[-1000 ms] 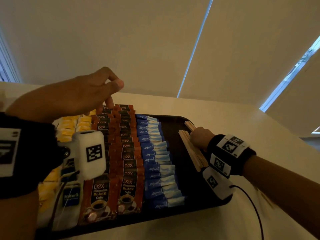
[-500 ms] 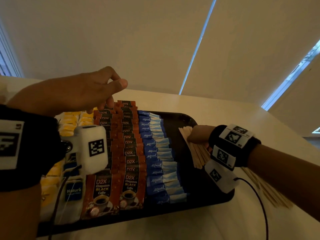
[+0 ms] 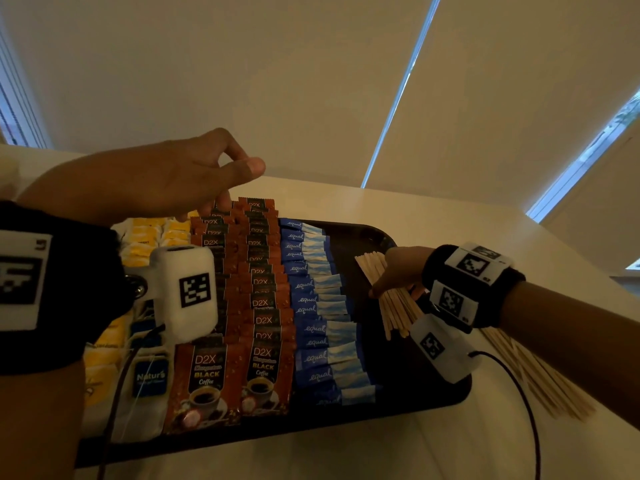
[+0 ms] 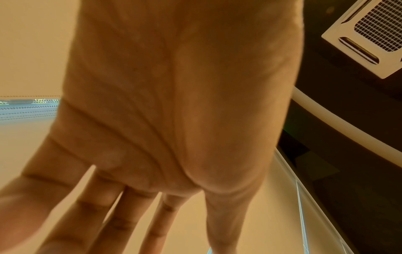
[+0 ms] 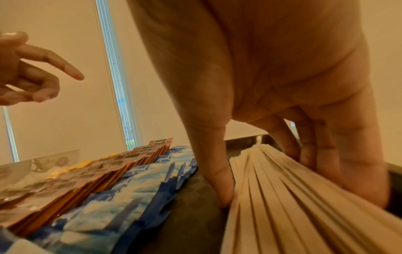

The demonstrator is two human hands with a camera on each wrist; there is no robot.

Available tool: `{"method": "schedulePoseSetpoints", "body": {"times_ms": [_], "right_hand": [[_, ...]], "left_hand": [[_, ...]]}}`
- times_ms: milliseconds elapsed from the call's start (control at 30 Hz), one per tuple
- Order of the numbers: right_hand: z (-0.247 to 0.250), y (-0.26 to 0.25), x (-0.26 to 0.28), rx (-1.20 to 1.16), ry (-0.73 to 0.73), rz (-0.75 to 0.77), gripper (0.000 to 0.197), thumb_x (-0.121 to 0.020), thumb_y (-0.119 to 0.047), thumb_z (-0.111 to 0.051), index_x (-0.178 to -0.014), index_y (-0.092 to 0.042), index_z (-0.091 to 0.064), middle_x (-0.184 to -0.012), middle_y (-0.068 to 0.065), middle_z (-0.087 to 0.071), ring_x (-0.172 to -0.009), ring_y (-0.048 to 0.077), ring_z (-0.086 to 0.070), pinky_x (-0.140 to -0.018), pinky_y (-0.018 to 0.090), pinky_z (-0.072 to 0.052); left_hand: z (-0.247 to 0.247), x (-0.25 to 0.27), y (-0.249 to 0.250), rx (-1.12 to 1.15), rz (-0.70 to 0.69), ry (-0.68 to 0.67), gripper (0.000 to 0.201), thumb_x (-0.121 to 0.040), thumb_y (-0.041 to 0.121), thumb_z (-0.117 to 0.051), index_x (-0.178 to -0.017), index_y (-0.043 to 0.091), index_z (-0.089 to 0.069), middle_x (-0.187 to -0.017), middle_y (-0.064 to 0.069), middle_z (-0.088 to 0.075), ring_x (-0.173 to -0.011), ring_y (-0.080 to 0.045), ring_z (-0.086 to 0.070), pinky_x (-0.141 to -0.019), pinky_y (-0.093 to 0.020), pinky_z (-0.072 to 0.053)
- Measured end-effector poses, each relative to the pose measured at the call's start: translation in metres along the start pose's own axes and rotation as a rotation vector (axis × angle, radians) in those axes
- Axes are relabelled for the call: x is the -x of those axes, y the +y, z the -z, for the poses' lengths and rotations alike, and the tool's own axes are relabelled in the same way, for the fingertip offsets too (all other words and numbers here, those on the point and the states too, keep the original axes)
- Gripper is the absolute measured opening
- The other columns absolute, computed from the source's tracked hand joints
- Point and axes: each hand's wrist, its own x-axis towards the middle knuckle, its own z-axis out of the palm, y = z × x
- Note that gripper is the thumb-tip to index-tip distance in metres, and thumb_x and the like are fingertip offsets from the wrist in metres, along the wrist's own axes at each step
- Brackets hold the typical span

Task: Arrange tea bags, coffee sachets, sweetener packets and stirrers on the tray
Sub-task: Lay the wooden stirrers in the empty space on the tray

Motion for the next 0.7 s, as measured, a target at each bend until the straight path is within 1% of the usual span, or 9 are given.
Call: {"method": "schedulePoseSetpoints", "body": {"times_ms": [100,133,200,300,400,467,533,600,700], "right_hand": [[-0.003,0.002,-0.003,-0.036,0.003,0.020,0.051,-0.085,-0.032,-0.067,-0.123,-0.003,-0.048,-0.094,0.004,-0.049,-0.096,0.018,-0.051,-0.080,0.029,-0.051],[-0.004,0.002,-0.004,-0.047,0.001,0.020,0.046,-0.084,-0.031,-0.068,-0.117,-0.004,-0.051,-0.085,0.001,-0.047,-0.093,0.017,-0.050,-0.076,0.028,-0.051],[-0.004,0.002,-0.004,-0.068,0.000,0.013,0.036,-0.083,-0.033,-0.069,-0.101,-0.007,-0.053,-0.077,-0.001,-0.044,-0.090,0.016,-0.050,-0.060,0.024,-0.049],[-0.005,0.003,-0.005,-0.091,-0.020,0.006,0.040,-0.084,-0.036,-0.067,-0.108,-0.007,-0.053,-0.080,0.001,-0.048,-0.091,0.017,-0.051,-0.057,0.022,-0.044],[-0.005,0.003,-0.005,-0.086,-0.031,-0.008,0.031,-0.087,-0.036,-0.064,-0.092,-0.010,-0.049,-0.077,0.000,-0.046,-0.091,0.017,-0.050,-0.056,0.022,-0.043],[-0.006,0.002,-0.004,-0.090,-0.044,0.002,0.031,-0.088,-0.035,-0.063,-0.101,-0.009,-0.051,-0.078,0.001,-0.048,-0.092,0.018,-0.052,-0.057,0.022,-0.043],[-0.007,0.001,-0.005,-0.084,-0.032,0.027,0.043,-0.087,-0.034,-0.064,-0.117,-0.005,-0.053,-0.095,0.006,-0.056,-0.097,0.021,-0.055,-0.058,0.020,-0.042],[-0.008,0.001,-0.006,-0.106,-0.016,0.037,0.049,-0.086,-0.034,-0.066,-0.121,-0.003,-0.053,-0.106,0.010,-0.058,-0.096,0.021,-0.055,-0.061,0.020,-0.043],[-0.007,0.003,-0.008,-0.193,-0.023,0.015,0.053,-0.084,-0.036,-0.067,-0.121,-0.001,-0.052,-0.105,0.008,-0.058,-0.096,0.020,-0.057,-0.070,0.023,-0.052]], "left_hand": [[-0.001,-0.001,-0.001,-0.025,-0.021,-0.027,0.095,-0.041,0.099,-0.027,-0.109,0.034,-0.041,-0.083,0.000,-0.067,-0.065,-0.013,-0.059,-0.047,-0.024,-0.044],[-0.001,-0.002,-0.002,-0.031,-0.029,-0.035,0.102,-0.035,0.102,-0.026,-0.109,0.034,-0.041,-0.082,0.001,-0.066,-0.065,-0.013,-0.059,-0.046,-0.024,-0.044],[-0.001,-0.003,-0.004,-0.033,-0.036,-0.048,0.102,-0.035,0.102,-0.028,-0.109,0.034,-0.043,-0.082,0.001,-0.066,-0.065,-0.013,-0.059,-0.046,-0.024,-0.044],[-0.001,-0.004,-0.005,-0.033,-0.042,-0.054,0.098,-0.026,0.103,-0.027,-0.099,0.040,-0.043,-0.080,0.000,-0.067,-0.062,-0.012,-0.059,-0.045,-0.023,-0.043],[-0.001,-0.006,-0.007,-0.036,-0.046,-0.051,0.102,-0.028,0.103,-0.029,-0.104,0.035,-0.044,-0.080,-0.002,-0.067,-0.061,-0.014,-0.059,-0.044,-0.024,-0.044],[-0.001,-0.007,-0.009,-0.046,-0.047,-0.055,0.102,-0.026,0.103,-0.029,-0.102,0.036,-0.044,-0.078,-0.001,-0.067,-0.061,-0.014,-0.059,-0.043,-0.024,-0.044],[0.000,-0.008,-0.010,-0.037,-0.041,-0.055,0.099,-0.034,0.101,-0.030,-0.106,0.035,-0.044,-0.079,-0.003,-0.067,-0.063,-0.016,-0.060,-0.044,-0.026,-0.045],[0.000,-0.008,-0.011,-0.044,-0.047,-0.057,0.099,-0.025,0.103,-0.030,-0.099,0.039,-0.043,-0.078,-0.002,-0.067,-0.060,-0.014,-0.060,-0.042,-0.023,-0.044],[-0.001,-0.011,-0.012,-0.052,-0.052,-0.058,0.110,-0.016,0.103,-0.030,-0.102,0.036,-0.043,-0.077,-0.002,-0.067,-0.058,-0.013,-0.059,-0.041,-0.024,-0.044]]}}
